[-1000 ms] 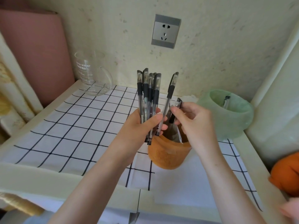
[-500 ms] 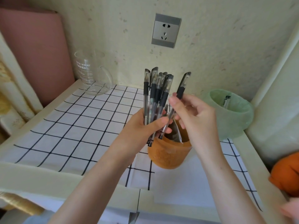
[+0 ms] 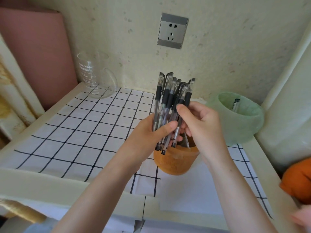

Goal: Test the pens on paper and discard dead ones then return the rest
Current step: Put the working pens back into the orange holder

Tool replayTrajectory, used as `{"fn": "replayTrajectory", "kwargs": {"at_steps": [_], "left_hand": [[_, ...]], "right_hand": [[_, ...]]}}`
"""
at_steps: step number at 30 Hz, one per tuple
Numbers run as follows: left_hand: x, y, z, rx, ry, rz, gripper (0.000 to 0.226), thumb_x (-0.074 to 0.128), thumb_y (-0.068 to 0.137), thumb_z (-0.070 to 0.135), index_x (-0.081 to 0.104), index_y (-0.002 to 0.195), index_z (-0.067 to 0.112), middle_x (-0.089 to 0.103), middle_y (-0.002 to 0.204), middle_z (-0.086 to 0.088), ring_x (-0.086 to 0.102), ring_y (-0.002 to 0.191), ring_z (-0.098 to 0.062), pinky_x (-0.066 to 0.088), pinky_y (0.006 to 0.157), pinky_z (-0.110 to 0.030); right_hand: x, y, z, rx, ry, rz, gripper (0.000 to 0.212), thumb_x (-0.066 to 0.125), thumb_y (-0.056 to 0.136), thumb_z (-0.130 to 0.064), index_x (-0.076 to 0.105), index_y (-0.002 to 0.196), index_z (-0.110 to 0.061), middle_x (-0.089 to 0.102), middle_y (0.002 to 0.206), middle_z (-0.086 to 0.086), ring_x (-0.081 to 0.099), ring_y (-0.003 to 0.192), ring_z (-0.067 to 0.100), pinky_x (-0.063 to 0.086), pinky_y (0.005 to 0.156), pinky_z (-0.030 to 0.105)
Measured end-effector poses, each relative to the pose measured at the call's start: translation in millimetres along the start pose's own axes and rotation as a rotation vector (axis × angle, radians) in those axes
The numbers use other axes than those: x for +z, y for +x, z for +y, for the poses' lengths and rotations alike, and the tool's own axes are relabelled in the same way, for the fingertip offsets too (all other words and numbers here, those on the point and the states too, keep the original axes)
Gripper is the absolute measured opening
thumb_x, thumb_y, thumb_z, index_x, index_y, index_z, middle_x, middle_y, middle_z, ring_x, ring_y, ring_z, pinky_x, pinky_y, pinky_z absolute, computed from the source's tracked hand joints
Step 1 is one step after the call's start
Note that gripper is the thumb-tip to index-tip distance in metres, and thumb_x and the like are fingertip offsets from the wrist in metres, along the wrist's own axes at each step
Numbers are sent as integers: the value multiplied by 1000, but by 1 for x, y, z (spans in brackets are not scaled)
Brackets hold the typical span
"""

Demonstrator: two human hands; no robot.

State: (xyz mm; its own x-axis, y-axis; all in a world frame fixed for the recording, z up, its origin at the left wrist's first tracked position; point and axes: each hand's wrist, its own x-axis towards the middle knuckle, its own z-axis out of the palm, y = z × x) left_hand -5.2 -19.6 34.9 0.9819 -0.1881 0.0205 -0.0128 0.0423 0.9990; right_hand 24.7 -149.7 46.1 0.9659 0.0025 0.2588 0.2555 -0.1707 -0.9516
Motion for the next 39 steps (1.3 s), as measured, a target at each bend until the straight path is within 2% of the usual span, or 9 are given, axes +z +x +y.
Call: {"fn": "replayTrajectory", "kwargs": {"at_steps": [8, 13, 16, 19, 21, 26, 30, 34, 39], "left_hand": [[-2, 0, 1, -24, -9, 29, 15, 53, 91, 21, 63, 101, 17, 74, 78, -4, 70, 71, -8, 54, 61, -16], [-3, 5, -4, -19, 5, 146, 18, 52, 92, 23, 63, 107, 21, 73, 96, -4, 69, 90, -13, 54, 86, -33], [-4, 6, -5, -21, -68, 197, 17, 52, 92, 19, 61, 105, 24, 73, 97, -3, 69, 91, -13, 55, 85, -34], [-5, 5, -4, -18, -199, 176, 19, 52, 91, 11, 57, 110, 13, 74, 93, -6, 71, 86, -14, 58, 76, -27], [-6, 5, -3, 7, -232, 175, 15, 48, 93, 7, 55, 107, 10, 74, 94, -9, 71, 86, -15, 58, 73, -24], [-10, 7, -3, 42, -269, 237, 26, 45, 95, 5, 46, 120, 1, 72, 97, -13, 71, 88, -18, 58, 76, -27], [-8, 7, -4, 39, -277, 259, 26, 47, 94, 5, 48, 120, 1, 71, 99, -12, 71, 87, -17, 58, 77, -26], [-7, 9, -6, 26, -280, 303, 26, 51, 92, 4, 50, 118, 2, 67, 103, -12, 70, 89, -17, 57, 76, -22], [-6, 8, -7, 26, -266, 293, 20, 51, 92, 3, 53, 112, 6, 69, 100, -14, 70, 90, -17, 56, 74, -19]], "right_hand": [[2, 0, -3, 46, 97, -16, 15, 62, 89, -12, 66, 90, 2, 44, 47, 3, 38, 34, 4, 36, 37, 14], [1, 4, 3, 74, 213, 58, 17, 58, 92, -14, 65, 86, 2, 49, 44, -8, 36, 37, 6, 32, 40, 16], [1, 7, 4, 76, 269, 96, 16, 55, 94, -12, 62, 83, -3, 51, 48, -8, 34, 40, 6, 29, 39, 14], [1, 11, 6, 75, 321, 153, 12, 54, 94, -10, 60, 85, -4, 58, 67, 9, 36, 42, 5, 30, 40, 14], [0, 14, 7, 60, 335, 204, 12, 53, 95, -11, 58, 84, -8, 63, 78, 11, 38, 42, 5, 31, 40, 14], [-3, 20, 13, -63, 213, 263, 12, 54, 95, -16, 60, 94, -6, 60, 78, 10, 43, 48, 5, 37, 48, 16], [2, 15, 19, -170, -38, 216, 8, 56, 94, -22, 62, 94, -17, 66, 83, 7, 54, 61, 15, 47, 58, 34], [4, 12, 17, -165, -101, 118, 7, 60, 91, -18, 60, 98, -18, 65, 85, -4, 53, 56, 12, 43, 53, 23], [6, 7, 21, -102, -107, 101, 23, 70, 83, -18, 61, 102, -23, 64, 81, -9, 51, 53, 12, 46, 53, 23]]}}
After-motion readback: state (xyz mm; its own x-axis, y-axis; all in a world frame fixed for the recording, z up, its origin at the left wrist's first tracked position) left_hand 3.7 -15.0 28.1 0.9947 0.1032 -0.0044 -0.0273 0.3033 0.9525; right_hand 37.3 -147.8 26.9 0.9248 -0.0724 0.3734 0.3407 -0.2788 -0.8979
